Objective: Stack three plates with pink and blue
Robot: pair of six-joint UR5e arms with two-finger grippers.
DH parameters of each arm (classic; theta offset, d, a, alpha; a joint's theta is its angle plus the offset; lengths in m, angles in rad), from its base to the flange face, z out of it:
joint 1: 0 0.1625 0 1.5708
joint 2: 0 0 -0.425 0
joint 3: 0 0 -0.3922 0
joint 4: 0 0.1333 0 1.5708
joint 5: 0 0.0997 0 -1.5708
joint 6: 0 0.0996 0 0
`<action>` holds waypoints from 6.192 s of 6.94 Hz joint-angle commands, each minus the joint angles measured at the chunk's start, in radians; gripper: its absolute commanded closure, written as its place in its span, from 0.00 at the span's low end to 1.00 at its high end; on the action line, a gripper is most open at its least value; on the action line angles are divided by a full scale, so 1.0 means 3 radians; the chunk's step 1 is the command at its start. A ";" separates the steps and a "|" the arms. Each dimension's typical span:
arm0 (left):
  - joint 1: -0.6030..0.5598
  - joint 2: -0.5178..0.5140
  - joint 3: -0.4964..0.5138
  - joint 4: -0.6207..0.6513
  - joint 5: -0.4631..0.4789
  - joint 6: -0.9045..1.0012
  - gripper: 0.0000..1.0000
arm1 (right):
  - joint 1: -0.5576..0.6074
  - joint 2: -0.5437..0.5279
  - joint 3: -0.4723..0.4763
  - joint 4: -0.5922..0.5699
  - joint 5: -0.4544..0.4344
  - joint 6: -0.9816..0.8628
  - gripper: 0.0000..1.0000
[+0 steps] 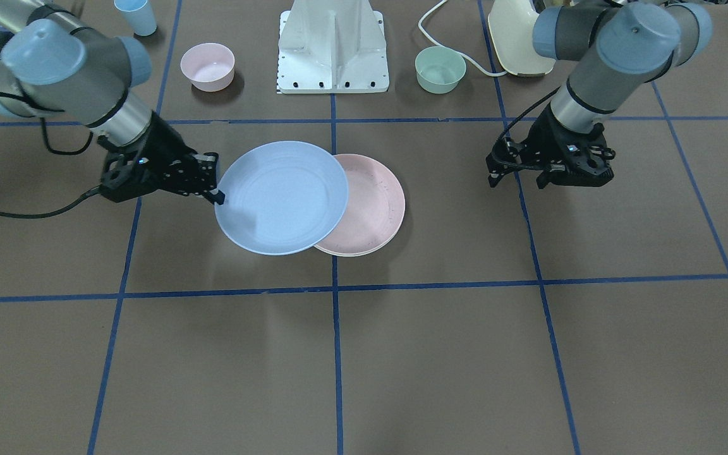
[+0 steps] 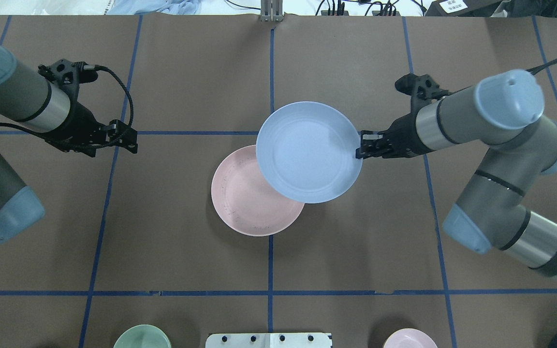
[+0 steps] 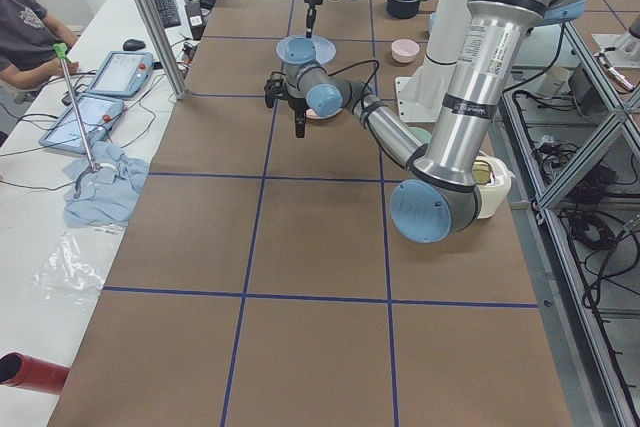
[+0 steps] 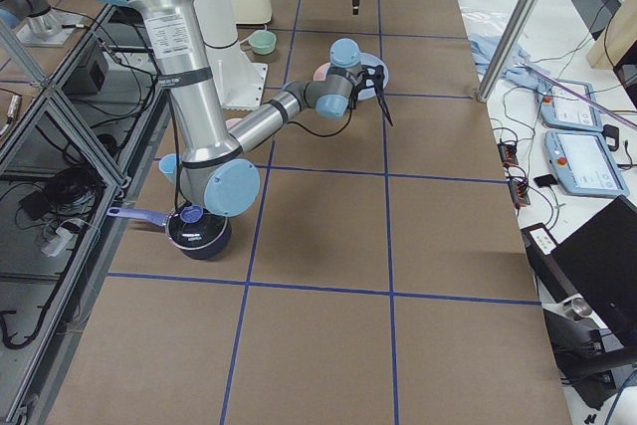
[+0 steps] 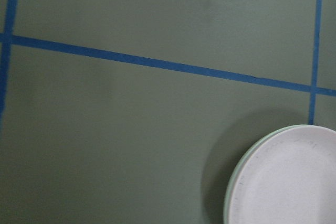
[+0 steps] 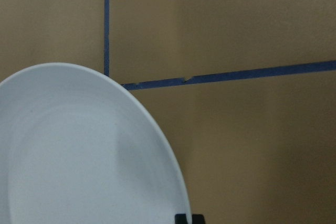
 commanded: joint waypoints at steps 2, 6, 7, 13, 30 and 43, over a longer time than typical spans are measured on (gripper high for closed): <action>-0.0395 0.0394 -0.0010 -0.0001 -0.0010 0.0810 0.00 | -0.0621 0.0299 -0.0050 -0.0384 -0.0619 0.0015 1.00; -0.0719 0.0621 0.0035 -0.0001 -0.0010 0.1428 0.00 | -0.0509 0.0535 -0.0347 -0.0374 -0.0594 -0.0021 1.00; -0.0719 0.0621 0.0046 -0.0001 -0.0010 0.1428 0.00 | -0.0458 0.0535 -0.0347 -0.0384 -0.0589 -0.0026 1.00; -0.0774 0.0641 0.0046 -0.0001 -0.0010 0.1458 0.00 | -0.0316 0.0520 -0.0286 -0.0694 -0.0467 0.0087 0.00; -0.2457 0.1230 0.0711 0.0330 -0.0414 0.3856 0.00 | 0.2809 -0.1388 -0.0311 -0.2050 0.1042 -0.4101 0.00; -0.2457 0.1235 0.0741 0.0393 -0.0445 0.3273 0.00 | 0.3101 -0.1521 -0.0290 -0.2071 0.1186 -0.4101 0.00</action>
